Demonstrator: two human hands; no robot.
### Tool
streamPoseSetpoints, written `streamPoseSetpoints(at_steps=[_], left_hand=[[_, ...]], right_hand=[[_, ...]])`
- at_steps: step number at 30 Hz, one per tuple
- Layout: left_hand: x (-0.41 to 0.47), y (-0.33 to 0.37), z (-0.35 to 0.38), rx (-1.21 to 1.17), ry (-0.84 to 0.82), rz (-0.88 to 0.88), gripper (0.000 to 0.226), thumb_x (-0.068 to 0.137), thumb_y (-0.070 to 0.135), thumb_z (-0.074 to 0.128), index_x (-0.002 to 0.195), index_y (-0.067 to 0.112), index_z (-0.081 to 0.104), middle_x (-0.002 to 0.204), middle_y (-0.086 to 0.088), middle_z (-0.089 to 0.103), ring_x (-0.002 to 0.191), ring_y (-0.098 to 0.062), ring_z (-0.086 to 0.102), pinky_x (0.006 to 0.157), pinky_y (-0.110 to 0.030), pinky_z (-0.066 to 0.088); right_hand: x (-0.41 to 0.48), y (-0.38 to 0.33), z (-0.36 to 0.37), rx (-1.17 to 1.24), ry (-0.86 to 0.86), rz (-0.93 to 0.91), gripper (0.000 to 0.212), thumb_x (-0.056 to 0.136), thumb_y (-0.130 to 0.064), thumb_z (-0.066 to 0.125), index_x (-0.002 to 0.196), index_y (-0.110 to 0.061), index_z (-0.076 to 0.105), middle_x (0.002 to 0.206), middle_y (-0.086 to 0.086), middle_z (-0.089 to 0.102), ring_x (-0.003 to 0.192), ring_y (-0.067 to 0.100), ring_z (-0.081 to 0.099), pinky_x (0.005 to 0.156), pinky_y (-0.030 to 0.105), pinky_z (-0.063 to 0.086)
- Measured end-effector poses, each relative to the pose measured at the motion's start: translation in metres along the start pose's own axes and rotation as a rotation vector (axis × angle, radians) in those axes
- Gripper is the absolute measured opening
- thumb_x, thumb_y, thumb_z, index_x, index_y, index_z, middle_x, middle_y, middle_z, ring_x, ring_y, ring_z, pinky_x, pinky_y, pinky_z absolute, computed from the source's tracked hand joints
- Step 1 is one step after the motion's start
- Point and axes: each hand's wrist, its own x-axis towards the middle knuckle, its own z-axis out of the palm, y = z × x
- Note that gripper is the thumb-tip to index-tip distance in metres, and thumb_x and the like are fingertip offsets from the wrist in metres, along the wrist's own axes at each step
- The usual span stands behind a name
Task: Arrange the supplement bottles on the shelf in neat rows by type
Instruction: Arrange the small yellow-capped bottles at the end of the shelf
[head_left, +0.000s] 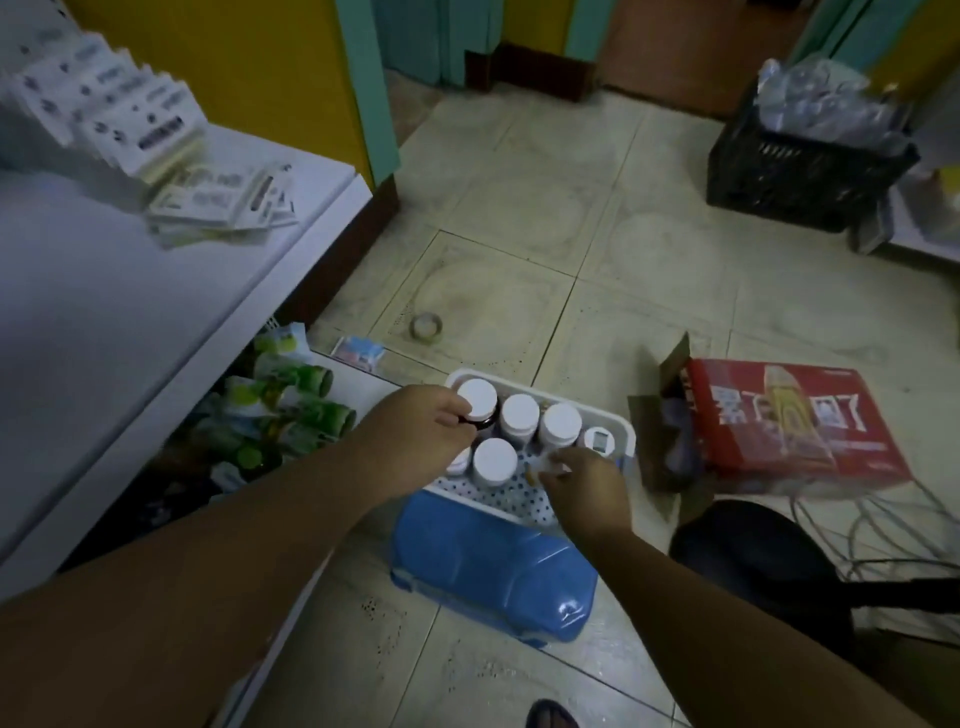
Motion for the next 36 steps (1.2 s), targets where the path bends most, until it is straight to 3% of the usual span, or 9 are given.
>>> streamPoseSetpoints(at_steps=[3, 7, 11, 13, 15, 17, 22, 30, 36], left_hand=[[0.006, -0.006, 0.003, 0.085, 0.022, 0.012, 0.026, 0.086, 0.013, 0.057, 0.109, 0.003, 0.064, 0.099, -0.013, 0.068, 0.079, -0.011, 0.057, 0.066, -0.011, 0.041], [-0.002, -0.015, 0.005, 0.181, 0.033, 0.013, 0.029, 0.089, 0.015, 0.055, 0.117, 0.011, 0.061, 0.115, -0.005, 0.063, 0.101, -0.016, 0.057, 0.084, -0.021, 0.043], [-0.014, -0.001, -0.004, 0.235, 0.064, 0.017, 0.032, 0.089, 0.019, 0.055, 0.120, 0.012, 0.056, 0.113, -0.003, 0.060, 0.101, -0.015, 0.053, 0.074, -0.020, 0.039], [-0.025, 0.018, -0.020, 0.267, 0.048, 0.050, 0.039, 0.090, 0.026, 0.055, 0.127, 0.017, 0.050, 0.124, -0.005, 0.056, 0.112, -0.019, 0.052, 0.080, -0.020, 0.038], [-0.041, 0.047, -0.045, 0.347, 0.019, 0.143, 0.054, 0.088, 0.041, 0.054, 0.137, 0.024, 0.040, 0.145, 0.000, 0.040, 0.135, -0.014, 0.034, 0.097, -0.020, 0.032], [-0.061, 0.084, -0.079, 0.508, 0.031, 0.240, 0.061, 0.089, 0.047, 0.050, 0.143, 0.027, 0.030, 0.154, 0.009, 0.022, 0.143, -0.006, 0.010, 0.111, -0.024, 0.017], [-0.134, 0.165, -0.160, 0.698, 0.190, 0.257, 0.063, 0.093, 0.050, 0.040, 0.147, 0.023, 0.023, 0.157, 0.005, 0.014, 0.145, -0.010, 0.003, 0.116, -0.030, 0.008], [-0.249, 0.212, -0.243, 0.730, 0.526, 0.154, 0.062, 0.092, 0.053, 0.039, 0.145, 0.023, 0.028, 0.154, 0.000, 0.025, 0.141, -0.016, 0.022, 0.114, -0.031, 0.020], [-0.305, 0.200, -0.279, 0.726, 0.621, 0.058, 0.063, 0.092, 0.054, 0.037, 0.146, 0.024, 0.023, 0.157, 0.000, 0.016, 0.144, -0.012, 0.008, 0.115, -0.027, 0.012]], right_hand=[[0.021, 0.005, 0.027, -0.023, -0.025, -0.022, 0.020, 0.087, -0.017, 0.059, 0.103, -0.011, 0.069, 0.107, 0.012, 0.070, 0.098, 0.029, 0.064, 0.077, 0.027, 0.043], [0.032, 0.013, 0.043, -0.197, -0.165, -0.035, 0.027, 0.091, -0.016, 0.050, 0.114, -0.014, 0.062, 0.116, 0.010, 0.066, 0.106, 0.028, 0.061, 0.086, 0.031, 0.047], [0.023, 0.012, 0.017, -0.278, -0.236, -0.059, 0.026, 0.091, -0.017, 0.048, 0.114, -0.014, 0.060, 0.116, 0.010, 0.065, 0.106, 0.026, 0.061, 0.085, 0.031, 0.047], [0.015, -0.002, -0.010, -0.305, -0.261, -0.129, 0.030, 0.092, -0.024, 0.049, 0.119, -0.016, 0.058, 0.120, 0.008, 0.064, 0.109, 0.025, 0.060, 0.088, 0.031, 0.046], [0.007, -0.032, -0.046, -0.339, -0.296, -0.258, 0.039, 0.092, -0.031, 0.048, 0.130, -0.019, 0.051, 0.134, 0.006, 0.056, 0.119, 0.024, 0.054, 0.095, 0.030, 0.042], [-0.005, -0.071, -0.088, -0.381, -0.295, -0.435, 0.049, 0.093, -0.034, 0.046, 0.140, -0.023, 0.040, 0.151, 0.003, 0.036, 0.131, 0.024, 0.044, 0.102, 0.029, 0.037], [-0.060, -0.171, -0.188, -0.490, -0.284, -0.771, 0.071, 0.090, -0.040, 0.050, 0.150, -0.019, 0.018, 0.160, 0.009, 0.001, 0.147, 0.026, 0.004, 0.116, 0.032, 0.016], [-0.126, -0.310, -0.267, -0.531, -0.169, -1.171, 0.068, 0.092, -0.041, 0.050, 0.149, -0.016, 0.023, 0.160, 0.011, 0.005, 0.147, 0.027, 0.004, 0.114, 0.042, 0.021], [-0.148, -0.368, -0.271, -0.366, -0.144, -1.245, 0.062, 0.093, -0.040, 0.049, 0.147, -0.022, 0.025, 0.160, 0.001, 0.007, 0.147, 0.021, 0.001, 0.117, 0.036, 0.013]])
